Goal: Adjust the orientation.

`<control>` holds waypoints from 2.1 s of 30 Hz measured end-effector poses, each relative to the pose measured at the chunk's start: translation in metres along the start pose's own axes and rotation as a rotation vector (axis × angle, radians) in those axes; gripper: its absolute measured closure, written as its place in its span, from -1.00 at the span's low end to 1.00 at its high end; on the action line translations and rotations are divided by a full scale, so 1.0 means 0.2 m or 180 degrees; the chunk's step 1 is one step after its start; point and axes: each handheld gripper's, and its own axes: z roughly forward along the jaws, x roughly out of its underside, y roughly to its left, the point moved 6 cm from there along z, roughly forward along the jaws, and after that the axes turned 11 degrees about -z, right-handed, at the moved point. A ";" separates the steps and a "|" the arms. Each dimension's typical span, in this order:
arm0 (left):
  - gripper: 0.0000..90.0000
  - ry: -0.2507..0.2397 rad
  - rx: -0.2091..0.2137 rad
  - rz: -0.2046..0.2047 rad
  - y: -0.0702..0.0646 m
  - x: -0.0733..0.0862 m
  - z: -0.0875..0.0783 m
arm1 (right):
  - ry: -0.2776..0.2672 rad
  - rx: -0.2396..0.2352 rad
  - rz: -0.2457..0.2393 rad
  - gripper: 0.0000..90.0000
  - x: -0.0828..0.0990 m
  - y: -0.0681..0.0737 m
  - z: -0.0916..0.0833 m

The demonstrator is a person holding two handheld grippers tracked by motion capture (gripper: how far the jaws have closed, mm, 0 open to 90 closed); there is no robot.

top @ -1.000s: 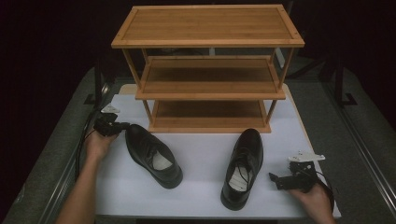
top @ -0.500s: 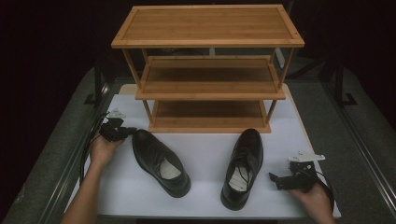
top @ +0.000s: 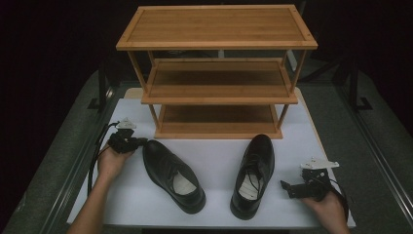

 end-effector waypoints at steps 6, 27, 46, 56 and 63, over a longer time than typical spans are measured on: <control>1.00 0.0015 -0.0024 -0.0040 0.01 0.02 -0.01 | -0.0001 0.0001 -0.0001 -1.00 0.00 0.00 0.00; 1.00 -0.0196 0.0233 -0.0043 -0.22 0.28 -0.32 | 0.0001 -0.0001 0.0001 -1.00 0.00 0.00 0.00; 1.00 0.0115 0.0441 0.0175 -0.36 0.39 -0.23 | 0.0001 -0.0001 -0.0001 -1.00 0.00 0.00 0.00; 1.00 0.0124 0.0430 0.0204 -0.36 0.37 -0.21 | 0.0003 0.0000 0.0001 -1.00 0.00 0.00 0.00; 1.00 0.0150 0.0423 0.0234 -0.36 0.33 -0.18 | 0.0004 0.0000 0.0003 -1.00 0.00 0.00 0.00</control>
